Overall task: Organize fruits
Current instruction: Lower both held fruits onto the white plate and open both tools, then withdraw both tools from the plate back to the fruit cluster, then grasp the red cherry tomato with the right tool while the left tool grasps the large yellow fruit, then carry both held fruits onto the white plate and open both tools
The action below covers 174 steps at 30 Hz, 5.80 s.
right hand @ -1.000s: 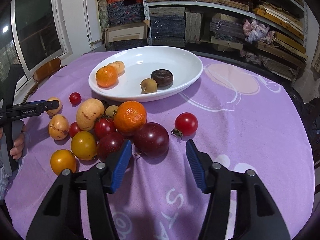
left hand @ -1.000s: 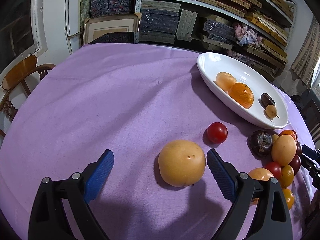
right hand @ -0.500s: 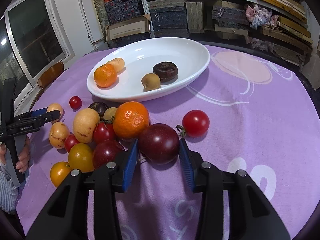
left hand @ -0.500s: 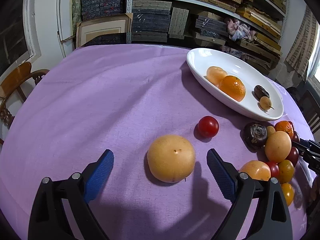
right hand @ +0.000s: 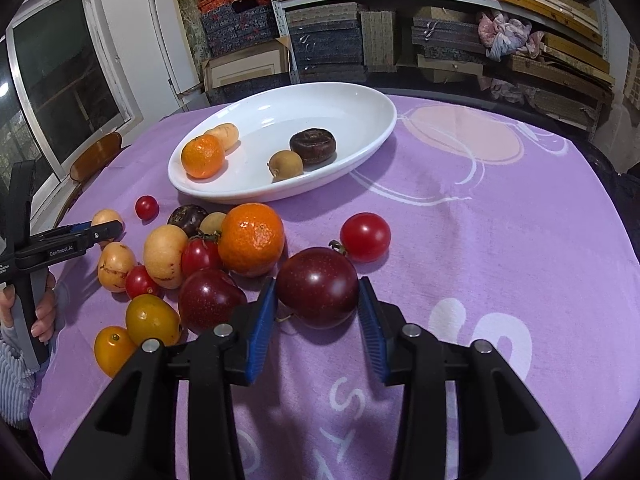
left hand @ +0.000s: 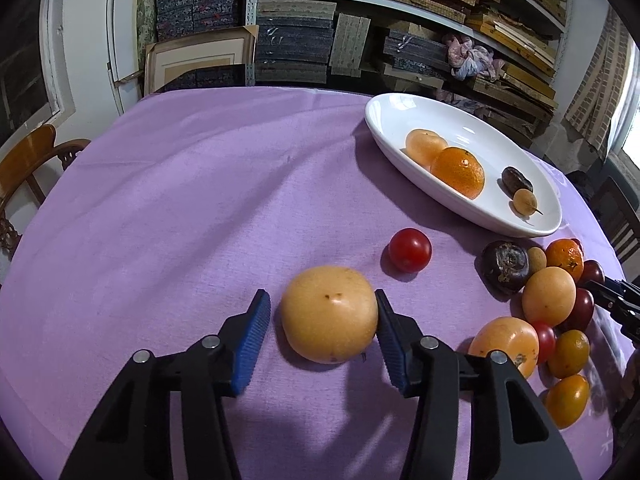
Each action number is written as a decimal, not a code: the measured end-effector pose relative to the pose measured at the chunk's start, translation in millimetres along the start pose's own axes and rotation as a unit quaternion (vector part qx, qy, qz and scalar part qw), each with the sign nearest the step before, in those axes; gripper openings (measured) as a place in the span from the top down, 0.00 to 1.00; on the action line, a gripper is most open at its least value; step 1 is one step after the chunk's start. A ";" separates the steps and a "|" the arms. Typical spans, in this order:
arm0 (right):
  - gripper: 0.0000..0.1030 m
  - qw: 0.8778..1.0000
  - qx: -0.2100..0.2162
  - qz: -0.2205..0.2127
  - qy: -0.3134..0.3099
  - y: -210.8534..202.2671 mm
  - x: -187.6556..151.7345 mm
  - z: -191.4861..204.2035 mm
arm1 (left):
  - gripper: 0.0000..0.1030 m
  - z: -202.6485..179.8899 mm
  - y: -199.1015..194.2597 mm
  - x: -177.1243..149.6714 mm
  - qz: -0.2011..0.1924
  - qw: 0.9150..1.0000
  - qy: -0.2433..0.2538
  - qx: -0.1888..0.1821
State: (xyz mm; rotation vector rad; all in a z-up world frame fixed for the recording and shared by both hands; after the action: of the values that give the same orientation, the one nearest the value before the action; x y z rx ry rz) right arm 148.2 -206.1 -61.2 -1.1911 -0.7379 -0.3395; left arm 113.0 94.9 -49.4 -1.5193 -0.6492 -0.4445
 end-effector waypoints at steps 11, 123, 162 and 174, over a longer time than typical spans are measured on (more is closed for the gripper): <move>0.61 1.000 -0.006 -0.030 0.009 -17.3 3.6 -4.4 | 0.56 -1.9 -8.9 5.9 -0.024 1.000 -0.001 -0.010; 0.68 0.997 -0.074 0.010 -0.028 21.4 22.5 -41.4 | 0.08 -62.6 -7.4 -15.4 -0.006 0.999 0.042 -0.029; 0.67 0.998 -0.059 0.011 -0.014 23.5 21.5 -43.2 | 0.56 -90.7 0.3 -12.5 -0.003 0.992 0.069 -0.104; 0.68 0.999 -0.033 -0.042 -0.012 -6.1 39.9 -28.3 | 0.56 -68.8 -14.8 19.1 -0.022 0.994 0.022 -0.109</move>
State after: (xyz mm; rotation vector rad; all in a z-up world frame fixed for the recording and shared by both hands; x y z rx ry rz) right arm 183.0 -229.0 -34.9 -1.2298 -0.8044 -0.4230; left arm 125.8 28.7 -21.5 -1.6983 -0.6151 -0.5966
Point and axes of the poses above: each gripper's, at about its wrist camera, not at the fingertips, and y roughly the way its jaws point, z to its left, x to its top, the point moved 6 cm from there along y, roughly the way its jaws point, and after that the axes turned 2 degrees about x, right-handed, at the moved point
